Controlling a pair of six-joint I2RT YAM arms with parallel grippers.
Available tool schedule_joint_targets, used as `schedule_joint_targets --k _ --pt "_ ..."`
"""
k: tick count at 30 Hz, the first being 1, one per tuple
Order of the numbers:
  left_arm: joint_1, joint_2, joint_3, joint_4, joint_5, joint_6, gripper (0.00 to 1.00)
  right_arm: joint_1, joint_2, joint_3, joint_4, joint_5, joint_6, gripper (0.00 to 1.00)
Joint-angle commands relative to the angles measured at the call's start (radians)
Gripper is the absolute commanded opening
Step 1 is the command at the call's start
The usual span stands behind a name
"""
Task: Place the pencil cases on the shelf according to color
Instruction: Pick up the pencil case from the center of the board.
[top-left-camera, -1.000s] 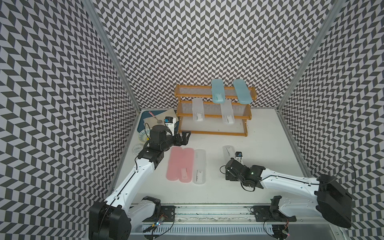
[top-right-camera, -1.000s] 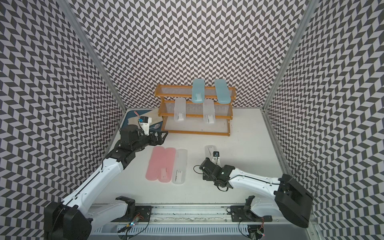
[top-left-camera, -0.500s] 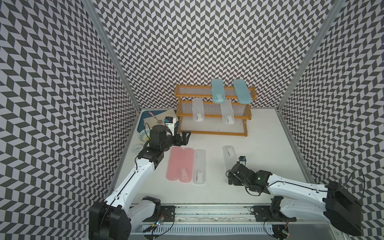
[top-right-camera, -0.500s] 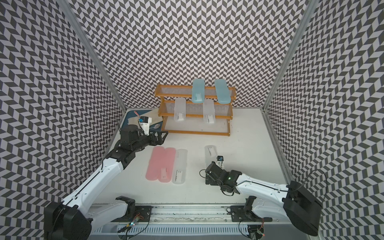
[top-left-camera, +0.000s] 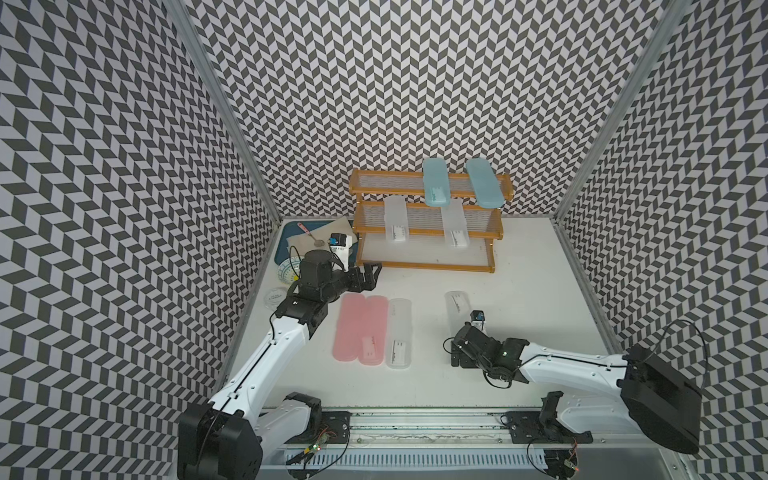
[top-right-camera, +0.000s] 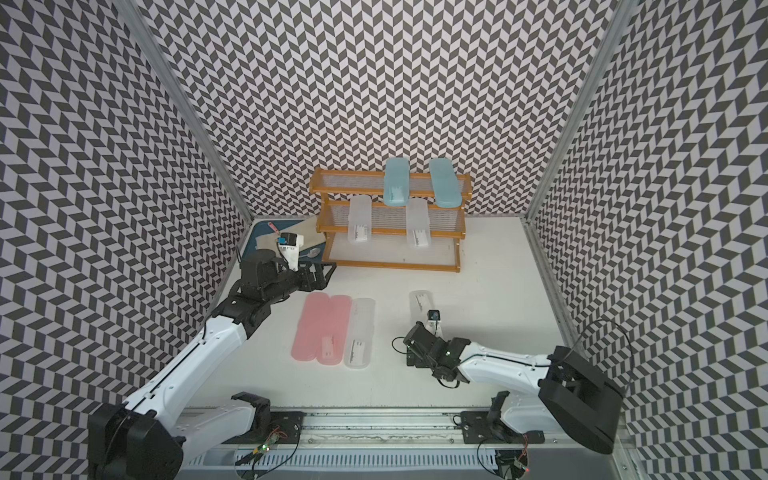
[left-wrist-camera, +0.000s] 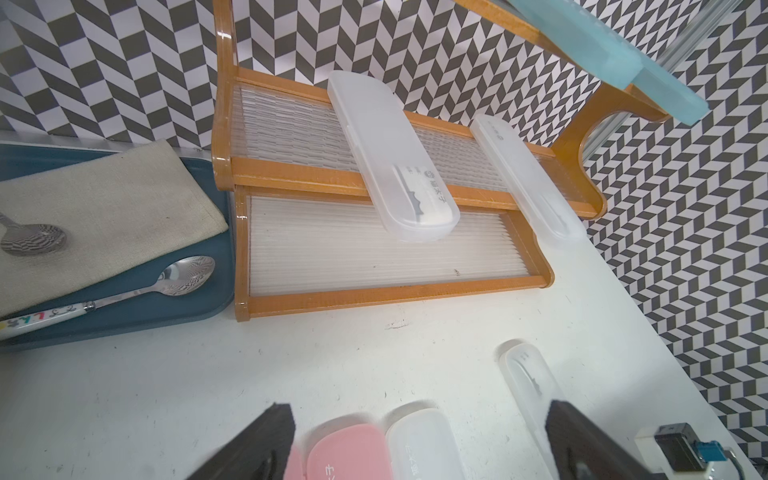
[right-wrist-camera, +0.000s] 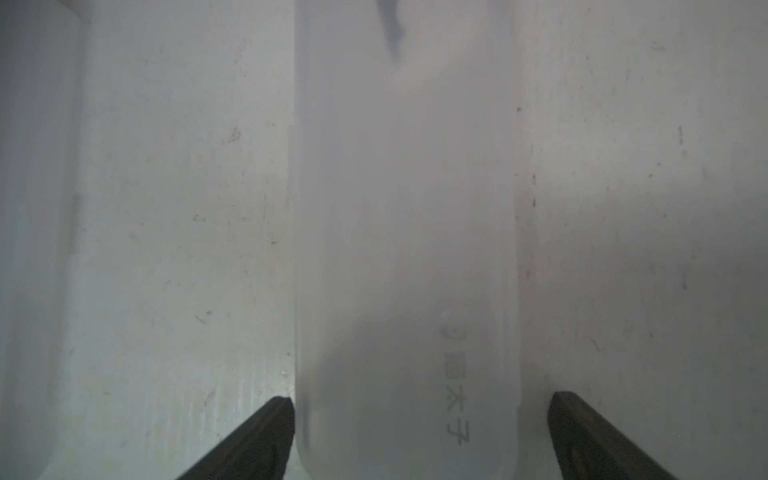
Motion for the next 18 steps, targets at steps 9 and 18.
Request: schedule_joint_targets --k 9,18 --pt "-0.002 -0.009 0.016 0.004 0.008 0.003 0.99 0.056 0.093 -0.044 0.047 -0.014 0.088 0.83" --pt "-0.002 -0.009 0.015 0.003 0.007 0.004 0.99 0.057 -0.09 -0.025 -0.07 0.082 0.11 0.69"
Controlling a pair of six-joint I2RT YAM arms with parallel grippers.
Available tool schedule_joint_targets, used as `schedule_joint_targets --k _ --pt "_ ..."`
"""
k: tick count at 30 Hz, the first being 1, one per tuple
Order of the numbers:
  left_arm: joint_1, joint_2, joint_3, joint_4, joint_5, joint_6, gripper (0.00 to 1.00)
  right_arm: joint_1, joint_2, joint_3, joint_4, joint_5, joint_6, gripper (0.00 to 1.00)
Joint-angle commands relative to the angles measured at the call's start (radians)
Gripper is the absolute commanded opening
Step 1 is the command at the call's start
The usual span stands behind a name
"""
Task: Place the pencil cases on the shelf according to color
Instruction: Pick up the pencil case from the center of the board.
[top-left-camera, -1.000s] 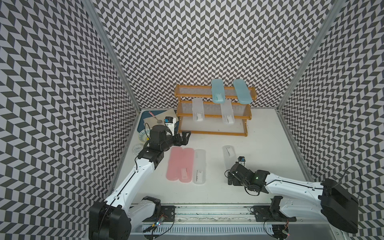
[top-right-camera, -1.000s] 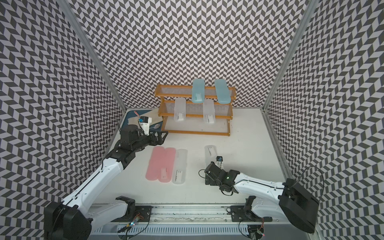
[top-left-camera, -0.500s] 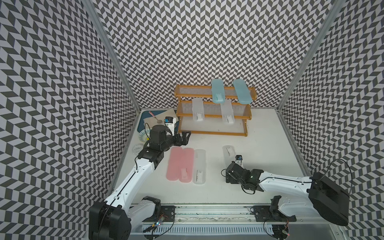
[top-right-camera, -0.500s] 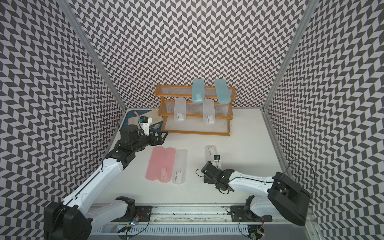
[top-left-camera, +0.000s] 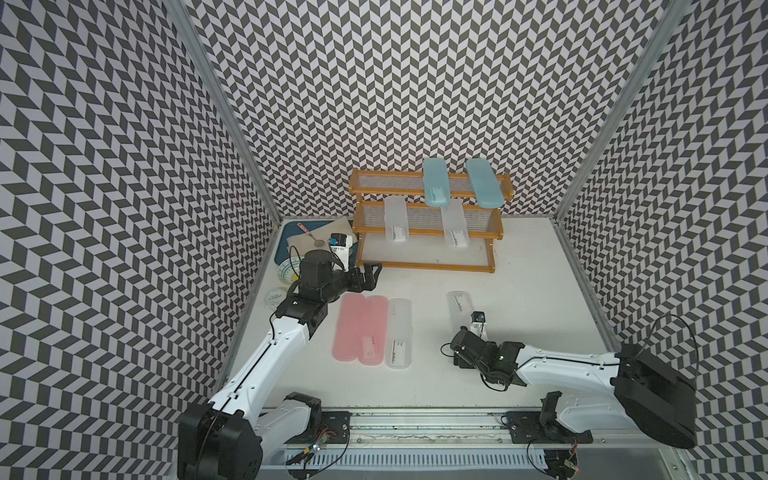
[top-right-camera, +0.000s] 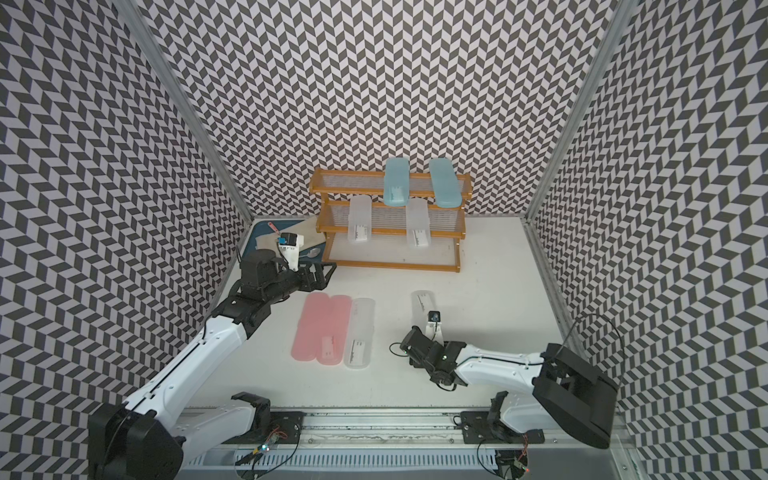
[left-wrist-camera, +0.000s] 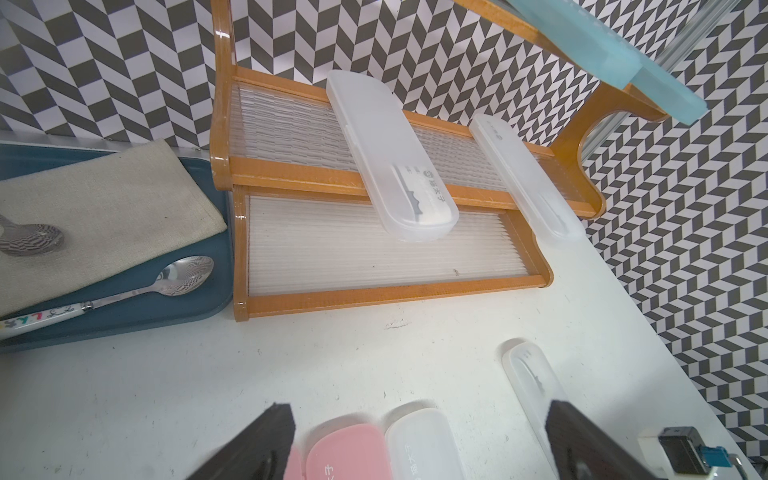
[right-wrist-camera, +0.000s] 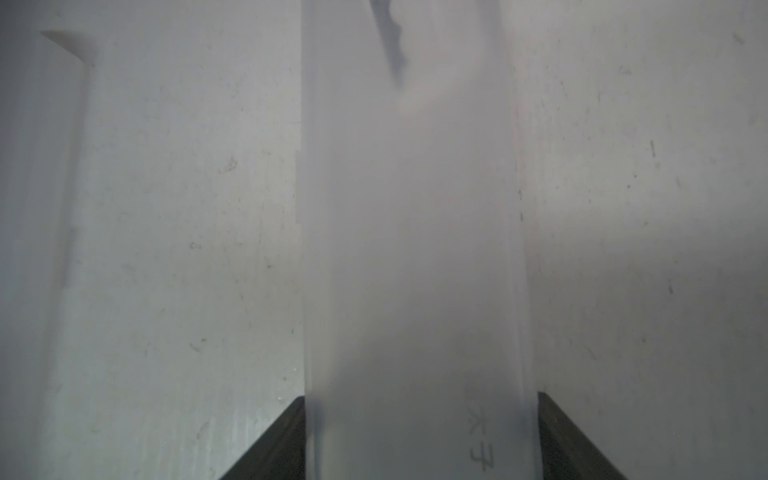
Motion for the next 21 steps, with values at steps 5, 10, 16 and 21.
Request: schedule_joint_targets --k 5,10,16,21 --pt "-0.002 -0.01 0.016 0.002 0.006 0.004 1.0 0.006 -0.243 0.038 -0.169 0.078 0.01 0.7" --pt "-0.002 -0.011 0.015 0.002 0.005 0.001 1.0 -0.017 -0.334 0.107 -0.198 0.107 -0.06 0.72" --pt "-0.011 0.005 0.064 0.058 0.035 -0.056 1.0 -0.173 -0.315 0.25 -0.171 0.027 -0.249 0.74" --pt "-0.012 0.093 0.186 0.092 0.045 -0.04 1.0 -0.315 -0.249 0.366 -0.122 -0.024 -0.388 0.74"
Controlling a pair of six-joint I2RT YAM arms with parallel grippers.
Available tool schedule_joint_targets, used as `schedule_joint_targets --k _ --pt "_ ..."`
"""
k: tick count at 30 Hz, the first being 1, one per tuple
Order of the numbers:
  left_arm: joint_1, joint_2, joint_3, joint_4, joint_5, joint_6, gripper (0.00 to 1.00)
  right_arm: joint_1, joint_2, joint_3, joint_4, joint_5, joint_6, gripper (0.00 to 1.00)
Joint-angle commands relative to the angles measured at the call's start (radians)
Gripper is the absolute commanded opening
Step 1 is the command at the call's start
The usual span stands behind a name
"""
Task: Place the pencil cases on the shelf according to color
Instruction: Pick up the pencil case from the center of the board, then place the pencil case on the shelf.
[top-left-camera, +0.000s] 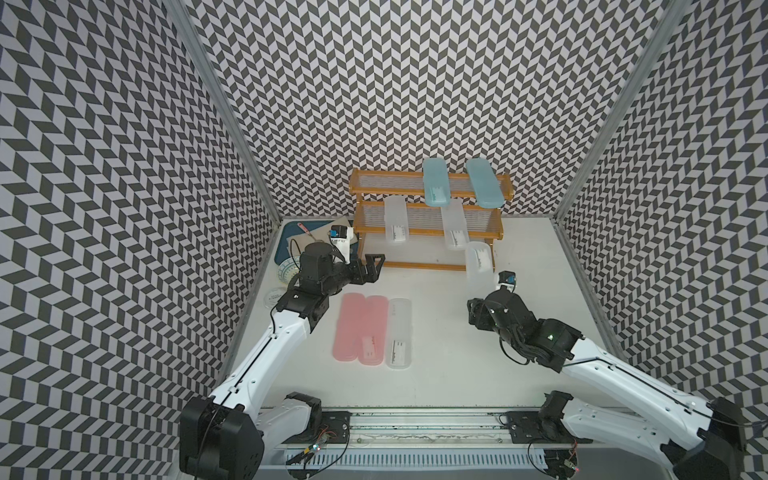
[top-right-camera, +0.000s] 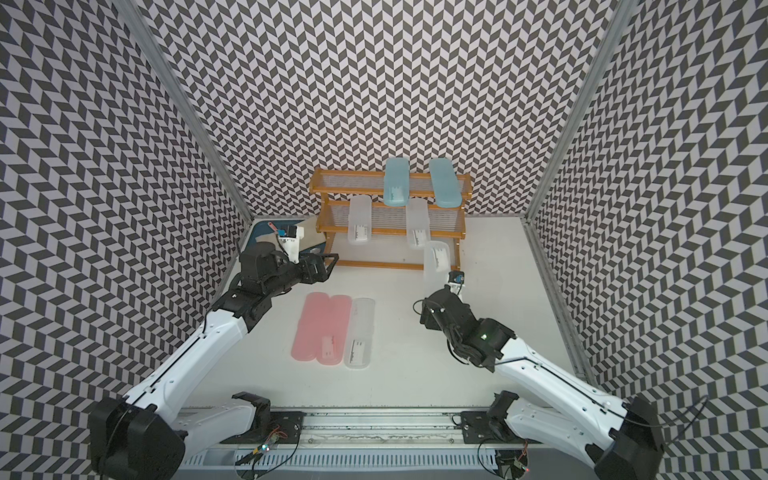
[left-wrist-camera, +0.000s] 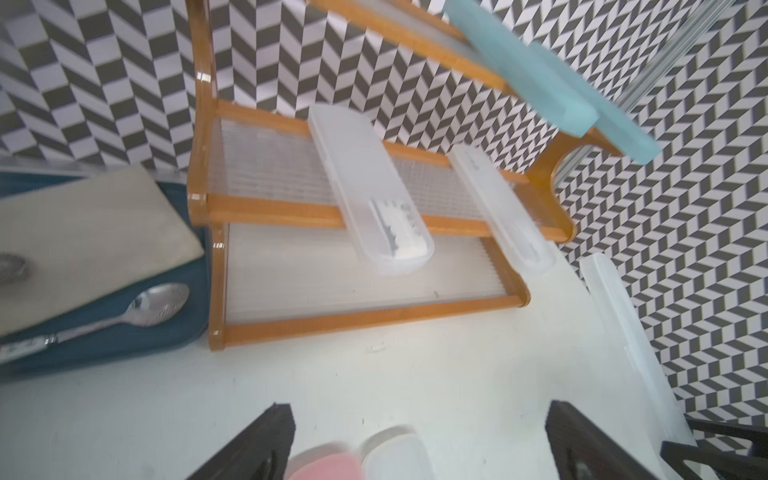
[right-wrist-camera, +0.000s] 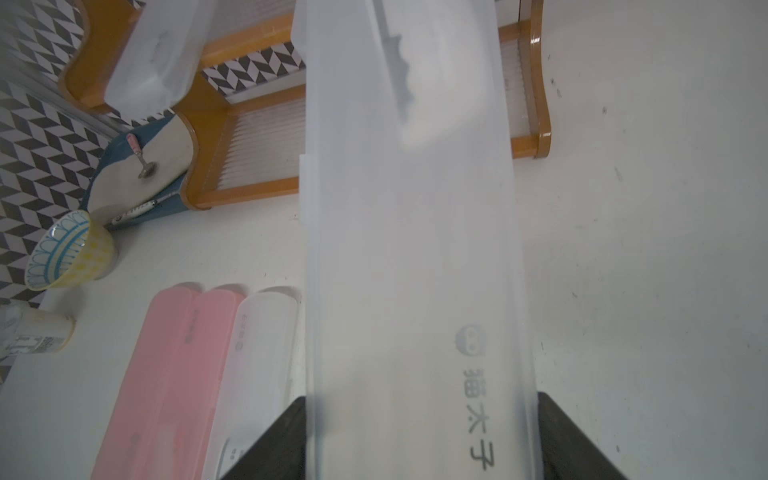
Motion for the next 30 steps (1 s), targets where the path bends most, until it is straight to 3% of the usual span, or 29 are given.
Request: schedule_joint_targets --k 1,6,13,30 --pt "-0.005 0.057 0.099 0.054 0.008 0.017 1.0 -0.078 0.043 0.073 0.082 -0.043 -0.147 0.74" --pt "-0.004 0.149 0.133 0.076 0.005 0.026 1.0 -0.201 0.137 0.145 0.166 -0.127 -0.246 0.74" --pt "-0.004 0.176 0.107 0.088 0.034 0.011 1.0 -0.321 0.3 0.242 0.257 -0.234 -0.307 0.74" --pt "-0.003 0.173 0.083 0.092 0.054 -0.001 1.0 -0.428 0.538 0.393 0.317 -0.233 -0.36 0.72"
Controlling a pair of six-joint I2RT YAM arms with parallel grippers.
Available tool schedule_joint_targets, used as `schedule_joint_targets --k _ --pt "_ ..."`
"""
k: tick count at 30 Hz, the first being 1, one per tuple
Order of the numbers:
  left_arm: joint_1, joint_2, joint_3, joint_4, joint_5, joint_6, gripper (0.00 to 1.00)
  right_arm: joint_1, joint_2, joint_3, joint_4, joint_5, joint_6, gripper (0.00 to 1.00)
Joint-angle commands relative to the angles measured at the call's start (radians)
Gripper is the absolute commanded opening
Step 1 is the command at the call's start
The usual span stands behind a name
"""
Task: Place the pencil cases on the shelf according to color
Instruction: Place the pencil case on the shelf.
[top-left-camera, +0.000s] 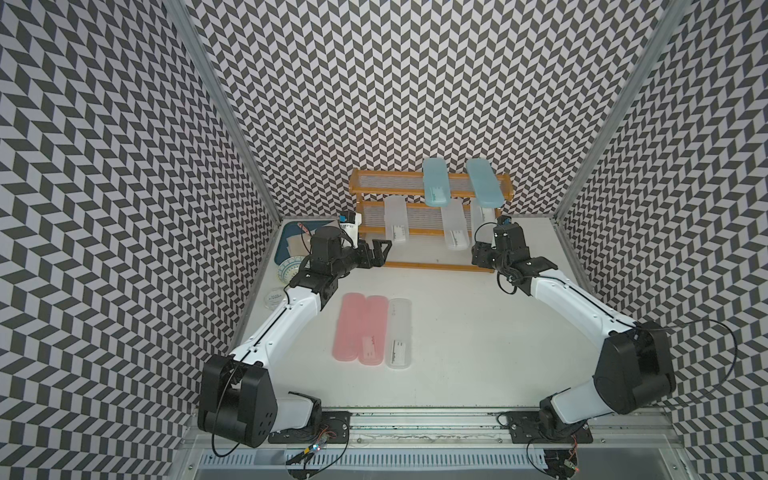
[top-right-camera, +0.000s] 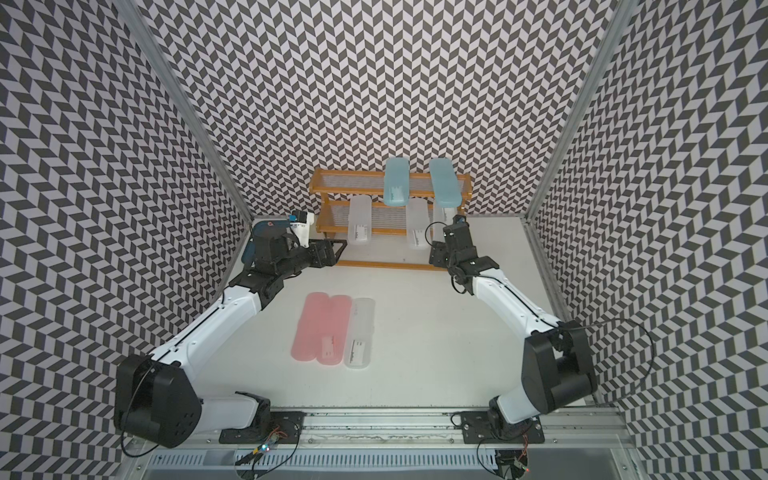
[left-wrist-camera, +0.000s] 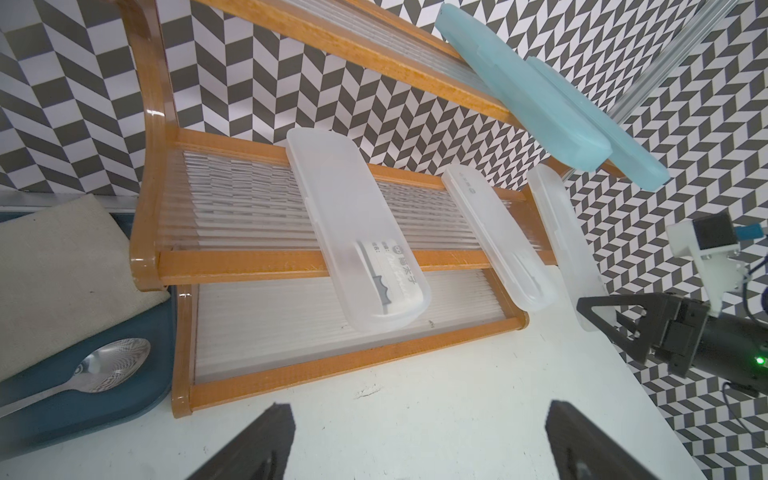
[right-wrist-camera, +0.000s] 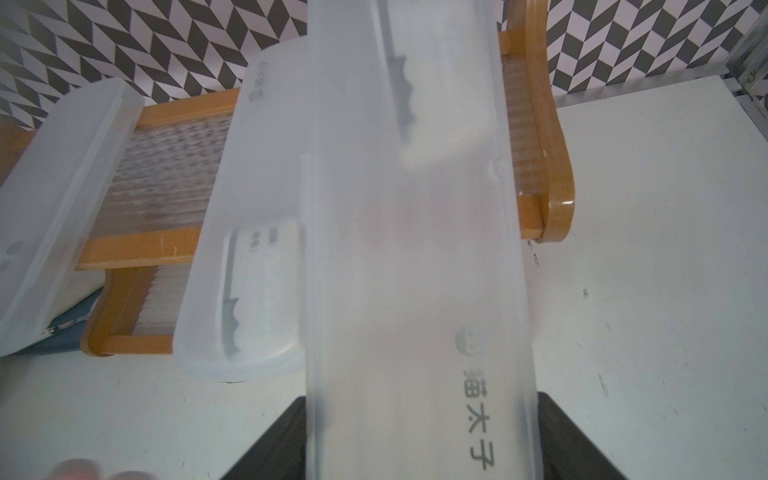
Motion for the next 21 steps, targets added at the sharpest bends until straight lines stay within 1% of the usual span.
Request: schedule_joint_targets --k 1,14,19,21 --pt "-0.003 -0.003 -0.003 0.016 0.017 0.0 1.0 -0.012 0.028 0.042 0.075 0.004 -0.03 0.72" --pt "-0.002 0.018 -0.001 0.014 0.028 -0.003 1.0 -0.04 0.151 0.147 0.081 0.0 -0.044 0.71" --pt "-0.003 0.027 0.002 0.011 0.037 -0.006 1.0 -0.04 0.19 0.173 0.078 -0.003 -0.032 0.73" --pt "-0.003 0.028 0.003 0.011 0.04 -0.006 1.0 -0.04 0.205 0.188 0.066 -0.003 -0.028 0.76"
